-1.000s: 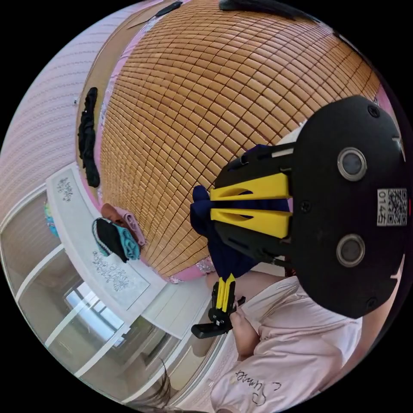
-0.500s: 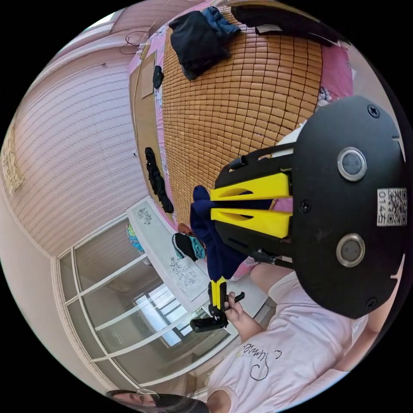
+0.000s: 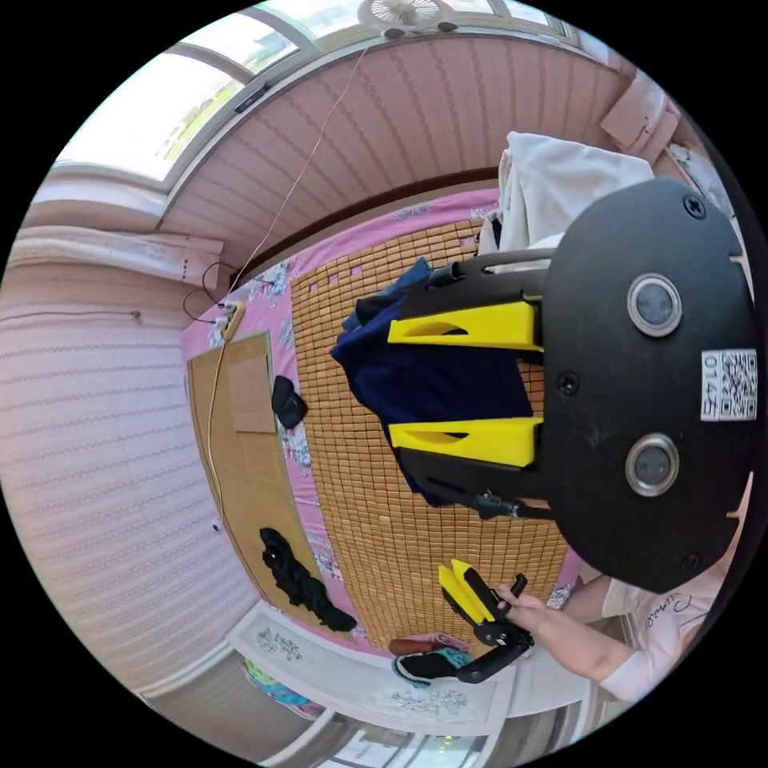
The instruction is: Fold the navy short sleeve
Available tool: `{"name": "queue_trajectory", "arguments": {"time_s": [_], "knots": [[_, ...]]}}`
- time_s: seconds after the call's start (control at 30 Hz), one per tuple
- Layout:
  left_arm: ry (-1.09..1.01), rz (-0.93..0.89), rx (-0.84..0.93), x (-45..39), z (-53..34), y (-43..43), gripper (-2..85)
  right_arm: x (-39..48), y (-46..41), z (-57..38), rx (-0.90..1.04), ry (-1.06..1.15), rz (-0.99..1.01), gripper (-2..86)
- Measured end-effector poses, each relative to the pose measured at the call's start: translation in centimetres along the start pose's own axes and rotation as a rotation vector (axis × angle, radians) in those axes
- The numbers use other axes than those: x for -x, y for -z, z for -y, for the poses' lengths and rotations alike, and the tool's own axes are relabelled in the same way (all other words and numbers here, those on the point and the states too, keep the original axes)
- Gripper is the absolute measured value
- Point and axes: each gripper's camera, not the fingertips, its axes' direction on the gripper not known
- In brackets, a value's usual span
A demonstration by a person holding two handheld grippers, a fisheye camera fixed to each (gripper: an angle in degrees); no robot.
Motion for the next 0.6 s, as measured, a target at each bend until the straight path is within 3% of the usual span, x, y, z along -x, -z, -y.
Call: {"name": "queue_trajectory", "arguments": {"time_s": [0.13,0.33,0.4,0.5,0.6], "knots": [[-0.105,0.01,0.074,1.2,-2.6,-0.6,7.5,1.4,-5.0,-7.0,-0.052,0.051,0.05,16.6],[-0.321,0.099,0.17,3.6,-17.8,10.1,7.0,13.6,-14.0,-35.3,-0.136,0.26,0.165,11.8],[-0.313,0.225,0.219,4.4,-24.2,16.4,6.9,19.6,-17.2,-45.4,-0.085,0.265,0.217,11.8],[-0.29,0.423,0.201,4.9,-30.6,25.3,6.6,27.4,-19.0,-53.2,0.031,0.346,0.324,12.1],[-0.232,0.604,0.121,5.6,-34.8,33.4,6.7,34.1,-18.5,-57.6,0.017,0.459,0.388,12.2]]}}
